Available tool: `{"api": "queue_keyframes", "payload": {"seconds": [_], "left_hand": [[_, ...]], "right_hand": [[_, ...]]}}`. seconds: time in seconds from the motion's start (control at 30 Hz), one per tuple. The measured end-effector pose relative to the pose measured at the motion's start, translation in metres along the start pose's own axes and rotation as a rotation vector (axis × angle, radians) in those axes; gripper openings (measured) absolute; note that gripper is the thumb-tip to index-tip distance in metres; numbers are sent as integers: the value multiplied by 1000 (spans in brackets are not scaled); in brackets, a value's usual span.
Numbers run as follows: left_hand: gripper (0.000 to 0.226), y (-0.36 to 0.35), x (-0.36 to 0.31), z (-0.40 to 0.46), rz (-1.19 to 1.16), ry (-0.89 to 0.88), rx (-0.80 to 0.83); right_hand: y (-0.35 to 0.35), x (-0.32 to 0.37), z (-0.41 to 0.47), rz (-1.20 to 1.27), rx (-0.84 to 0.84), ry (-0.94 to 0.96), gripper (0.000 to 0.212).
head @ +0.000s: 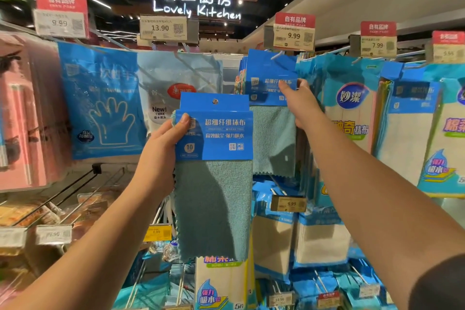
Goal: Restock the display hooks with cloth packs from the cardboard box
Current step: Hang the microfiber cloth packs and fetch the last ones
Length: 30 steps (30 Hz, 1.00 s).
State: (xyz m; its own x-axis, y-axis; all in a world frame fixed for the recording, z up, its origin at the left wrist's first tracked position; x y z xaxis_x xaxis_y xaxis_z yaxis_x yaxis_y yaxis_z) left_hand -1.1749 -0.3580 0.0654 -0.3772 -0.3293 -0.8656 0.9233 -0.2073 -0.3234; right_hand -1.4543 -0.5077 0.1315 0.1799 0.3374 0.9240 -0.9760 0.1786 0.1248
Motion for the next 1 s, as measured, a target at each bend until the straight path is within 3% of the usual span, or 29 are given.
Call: {"api": "queue_keyframes", "payload": {"seconds": [0.5,0.67,0.8,0.9,1.0], "left_hand": [[21,-14,11,22,-7,27,-27],[16,-25,14,27,-20,16,25],[16,-32,19,31,-3,17,59],[16,-39,24,34,-3,18,73],[19,-48,30,38,18,26,109]], "right_hand": [[-17,-19,34,-110,-35,-29,43],[-15,-17,5,-196,-24,-34,68],[-16,-23,-64,-30,-16,-49,43],[-19,-30,-114,252,95,-58,53],[-19,-37,-139,272,175,-42,69]]}}
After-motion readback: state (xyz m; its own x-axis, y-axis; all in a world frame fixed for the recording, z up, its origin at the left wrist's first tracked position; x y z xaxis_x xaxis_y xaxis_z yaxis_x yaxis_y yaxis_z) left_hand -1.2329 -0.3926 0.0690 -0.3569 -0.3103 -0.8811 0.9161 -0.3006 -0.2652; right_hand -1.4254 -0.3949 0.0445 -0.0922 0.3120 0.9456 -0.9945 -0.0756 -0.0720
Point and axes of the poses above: each hand's wrist, its own z-axis towards the middle knuckle, its own y-axis out of the back of the hand, x = y × z, the point moved 4 cm from there along z, towards the middle knuckle, and after that the axes turned 7 degrees about x, right-handed, at the moved point
